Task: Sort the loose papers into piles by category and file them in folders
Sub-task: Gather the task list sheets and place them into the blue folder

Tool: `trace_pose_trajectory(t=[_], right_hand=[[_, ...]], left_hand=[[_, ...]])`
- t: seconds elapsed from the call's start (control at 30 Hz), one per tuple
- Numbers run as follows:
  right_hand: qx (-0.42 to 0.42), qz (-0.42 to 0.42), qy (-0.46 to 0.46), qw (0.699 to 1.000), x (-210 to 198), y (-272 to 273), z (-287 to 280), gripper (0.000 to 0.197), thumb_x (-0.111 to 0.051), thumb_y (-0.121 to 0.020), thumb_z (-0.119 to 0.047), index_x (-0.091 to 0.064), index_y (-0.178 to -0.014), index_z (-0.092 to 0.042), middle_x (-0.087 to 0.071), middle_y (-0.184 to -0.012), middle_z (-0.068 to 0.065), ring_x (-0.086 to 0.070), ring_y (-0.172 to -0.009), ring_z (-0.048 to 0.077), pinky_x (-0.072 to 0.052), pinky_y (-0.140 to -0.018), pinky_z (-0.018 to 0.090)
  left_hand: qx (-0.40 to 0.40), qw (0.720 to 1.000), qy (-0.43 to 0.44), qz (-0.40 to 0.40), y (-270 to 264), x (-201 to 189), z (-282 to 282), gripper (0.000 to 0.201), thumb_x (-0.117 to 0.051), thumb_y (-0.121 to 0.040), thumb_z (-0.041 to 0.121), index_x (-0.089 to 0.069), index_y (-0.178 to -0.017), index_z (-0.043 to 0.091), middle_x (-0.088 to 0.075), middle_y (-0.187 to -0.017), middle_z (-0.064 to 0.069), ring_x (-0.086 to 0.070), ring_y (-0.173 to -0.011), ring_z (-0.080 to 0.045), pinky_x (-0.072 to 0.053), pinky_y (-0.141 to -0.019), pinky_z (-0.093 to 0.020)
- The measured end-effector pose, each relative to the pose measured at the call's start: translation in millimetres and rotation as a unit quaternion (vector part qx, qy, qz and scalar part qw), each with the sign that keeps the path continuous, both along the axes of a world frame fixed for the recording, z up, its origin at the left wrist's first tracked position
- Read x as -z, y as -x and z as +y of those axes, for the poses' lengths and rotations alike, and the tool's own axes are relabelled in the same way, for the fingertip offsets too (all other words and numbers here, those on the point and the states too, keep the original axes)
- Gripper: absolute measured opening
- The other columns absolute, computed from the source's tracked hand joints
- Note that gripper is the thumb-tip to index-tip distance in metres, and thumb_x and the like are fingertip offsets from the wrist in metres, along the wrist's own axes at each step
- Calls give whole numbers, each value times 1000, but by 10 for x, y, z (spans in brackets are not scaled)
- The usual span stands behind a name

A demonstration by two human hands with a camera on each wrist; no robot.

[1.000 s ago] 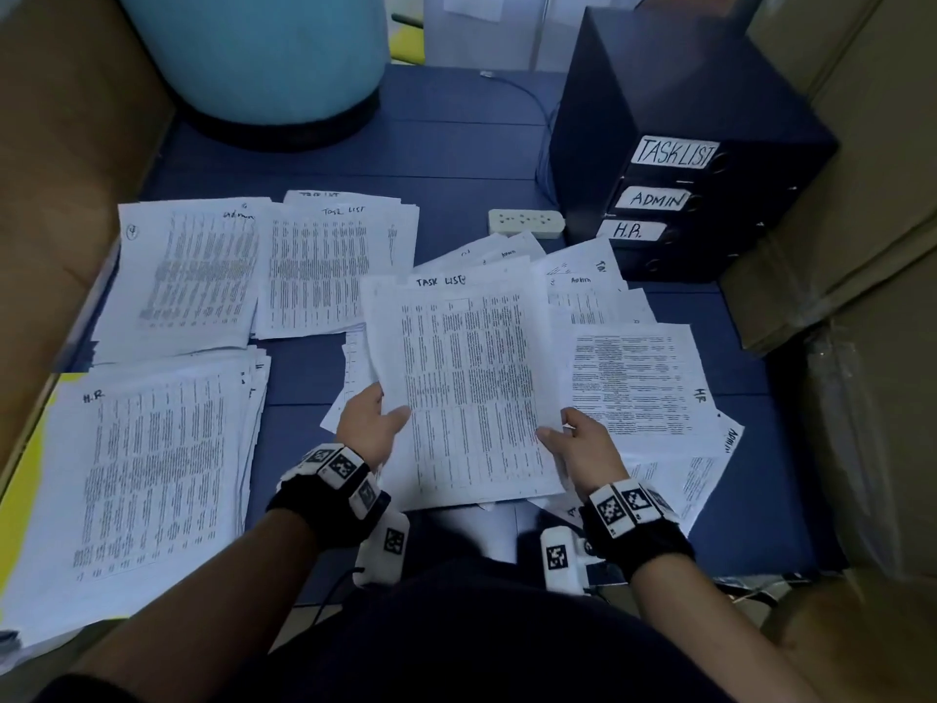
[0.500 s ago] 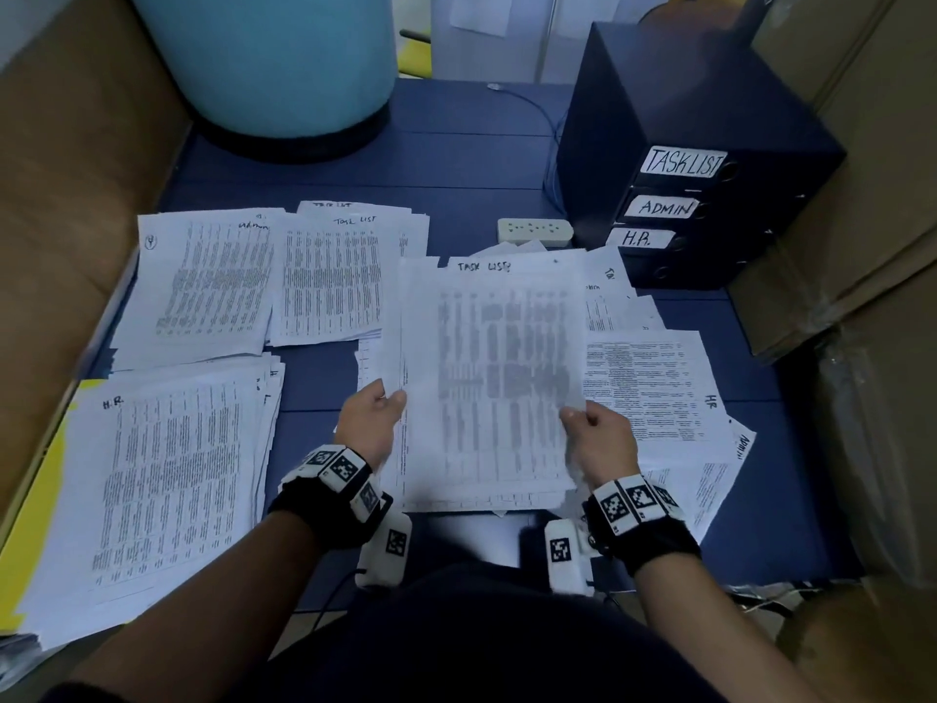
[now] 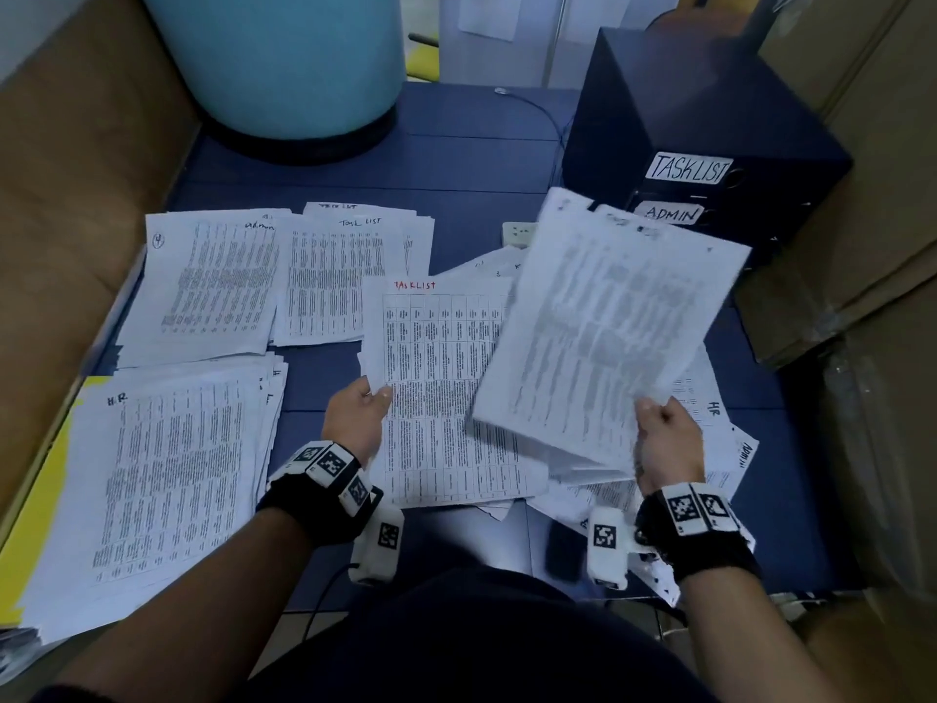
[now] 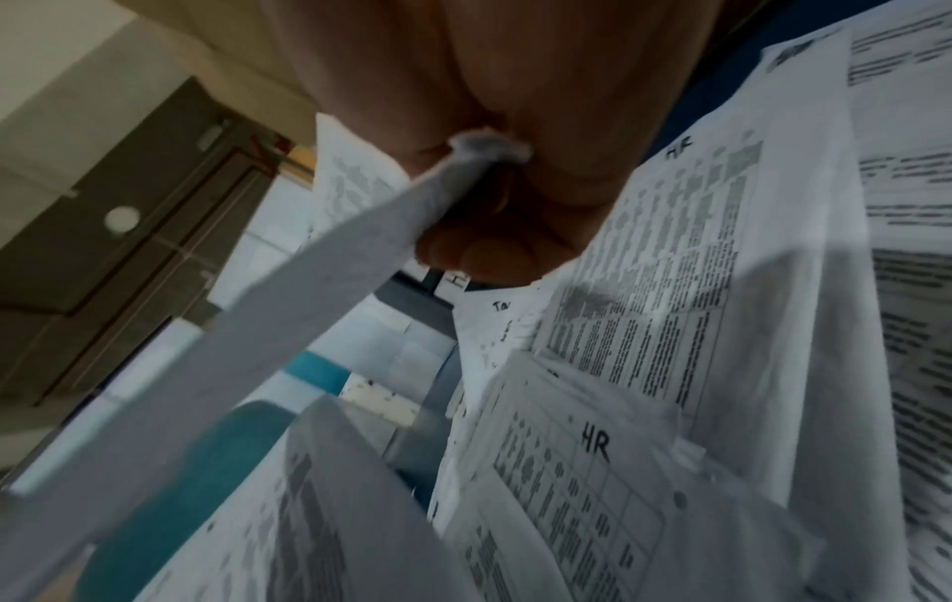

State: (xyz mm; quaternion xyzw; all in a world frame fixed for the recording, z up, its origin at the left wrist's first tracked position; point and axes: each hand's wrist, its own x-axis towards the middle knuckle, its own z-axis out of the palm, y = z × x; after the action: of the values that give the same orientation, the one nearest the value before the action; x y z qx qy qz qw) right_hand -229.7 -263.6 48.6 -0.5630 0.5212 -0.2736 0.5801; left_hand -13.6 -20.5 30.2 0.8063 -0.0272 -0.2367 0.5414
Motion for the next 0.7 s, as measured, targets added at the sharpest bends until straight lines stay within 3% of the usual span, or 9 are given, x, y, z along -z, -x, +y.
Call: trace_pose_trajectory(t=[0.1,0.17,0.23,0.3,0.37,0.43,0.53,0.6,0.7], right_hand=[[-106,14,-1,994,-7,-136,130,18,-56,-97,-16,-70,-85,-18,-72,-70,-3,-66,-63,13,-52,-56,24],[-181,55,19,982,-3,-214,213,21,-58,-96,-22,-69,-79,-15,-69,-68,9,-59,-62,19,-47,-60,29],[-234,88,35,968,-32,-301,304,32,-57,-97,-23,-60,-66,-16,-60,-55,-1,-52,-58,15,-39,-63,29],[-260,87,17,961,-50,-405,380,31,-55,-99,-20,-60,-68,-22,-58,-50,-15,-53,-54,4,-39,-60,26],[-254,85,-5,963,-26,-513,416,20,-53,-100,-17,-63,-83,-23,-59,-54,-15,-52,-49,-3,-38,-56,22],[-216,106,6,971,42,-597,408,14,-54,-99,-20,-65,-90,-23,-60,-62,-4,-51,-52,9,-41,-59,24],[-191,116,-6,975,94,-745,446,23,-53,-98,-23,-57,-75,-21,-49,-57,0,-41,-48,15,-35,-55,27],[-193,117,-20,974,117,-860,516,22,-49,-100,-22,-50,-77,-21,-43,-55,0,-35,-40,12,-28,-50,25],[-201,111,-4,973,109,-1035,654,17,-47,-100,-22,-46,-83,-22,-41,-53,-1,-34,-39,13,-28,-48,25]], left_hand=[[10,1000,27,7,-11,-49,-34,13,-51,-97,23,-60,-93,14,-43,-69,-9,-23,-46,-15,-23,-49,-26],[8,999,39,18,-28,-91,-56,12,-52,-95,23,-59,-90,15,-43,-72,-8,-24,-48,-16,-23,-49,-26],[5,997,63,42,-35,-174,-79,18,-52,-94,16,-65,-92,5,-57,-71,-11,-42,-51,-20,-36,-51,-28],[-3,992,103,74,-43,-240,-89,26,-48,-92,7,-73,-94,14,-73,-88,-10,-66,-73,-30,-55,-67,-40],[-20,989,121,88,-68,-283,-67,30,-47,-90,3,-74,-94,15,-73,-95,-13,-69,-89,-36,-56,-80,-51],[-25,989,118,87,-113,-305,-39,31,-46,-87,2,-73,-95,15,-72,-97,-15,-67,-95,-40,-53,-86,-57],[-39,983,152,93,-174,-343,30,33,-46,-86,-2,-74,-94,15,-71,-103,-17,-66,-98,-37,-50,-91,-59],[-41,978,178,97,-230,-363,76,29,-51,-85,2,-74,-98,16,-71,-106,-16,-66,-101,-37,-48,-92,-60],[-57,975,186,103,-355,-320,167,24,-56,-85,16,-72,-103,16,-72,-106,-11,-67,-102,-30,-50,-92,-56]])
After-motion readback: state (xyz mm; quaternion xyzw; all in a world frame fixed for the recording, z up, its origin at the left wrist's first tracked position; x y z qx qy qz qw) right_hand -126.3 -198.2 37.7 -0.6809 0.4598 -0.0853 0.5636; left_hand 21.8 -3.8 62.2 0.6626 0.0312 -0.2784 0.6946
